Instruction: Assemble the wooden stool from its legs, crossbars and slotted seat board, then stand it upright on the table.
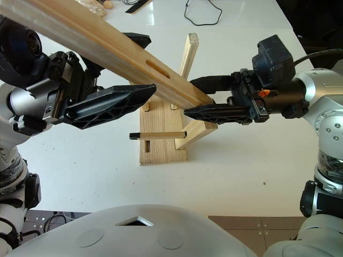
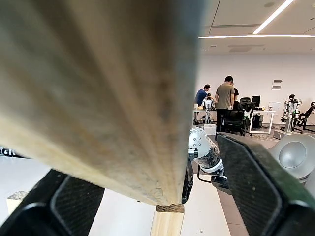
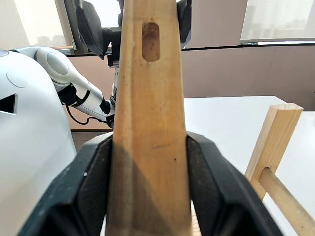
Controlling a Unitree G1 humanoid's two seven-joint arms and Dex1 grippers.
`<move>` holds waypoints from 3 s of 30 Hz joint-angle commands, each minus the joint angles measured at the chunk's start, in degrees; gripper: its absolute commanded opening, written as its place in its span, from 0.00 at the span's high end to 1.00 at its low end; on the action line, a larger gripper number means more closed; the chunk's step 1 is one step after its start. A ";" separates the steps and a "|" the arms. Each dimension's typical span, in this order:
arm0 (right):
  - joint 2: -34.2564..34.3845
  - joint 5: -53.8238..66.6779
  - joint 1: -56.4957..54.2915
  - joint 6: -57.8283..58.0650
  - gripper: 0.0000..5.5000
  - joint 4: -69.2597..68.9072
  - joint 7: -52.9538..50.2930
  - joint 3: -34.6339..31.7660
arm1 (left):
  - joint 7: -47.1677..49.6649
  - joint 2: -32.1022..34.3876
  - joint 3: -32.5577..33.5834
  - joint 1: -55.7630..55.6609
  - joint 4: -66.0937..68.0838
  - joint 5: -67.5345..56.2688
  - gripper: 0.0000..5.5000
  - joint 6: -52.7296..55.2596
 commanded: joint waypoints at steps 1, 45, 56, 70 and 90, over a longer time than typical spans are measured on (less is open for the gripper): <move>-0.44 -1.76 -0.88 -0.53 0.62 -0.34 0.98 1.10 | -1.26 1.10 -1.36 -0.80 0.22 1.39 0.33 -0.25; 3.63 -13.92 -3.53 -7.63 0.44 8.49 -2.22 3.28 | -4.17 0.66 4.70 -3.57 10.44 3.16 0.63 -6.38; 6.58 -11.01 -6.41 -5.89 0.44 8.55 -6.13 0.41 | -11.66 3.73 3.80 4.56 9.24 9.37 0.63 -4.57; 7.34 -12.20 -6.50 -5.88 0.44 9.40 -6.37 -0.74 | -10.01 4.26 7.94 1.53 8.31 5.23 0.63 -8.12; 5.37 -12.99 6.41 -7.62 0.44 5.53 -9.63 -9.21 | -44.59 17.36 17.91 31.13 17.47 35.38 0.63 -17.86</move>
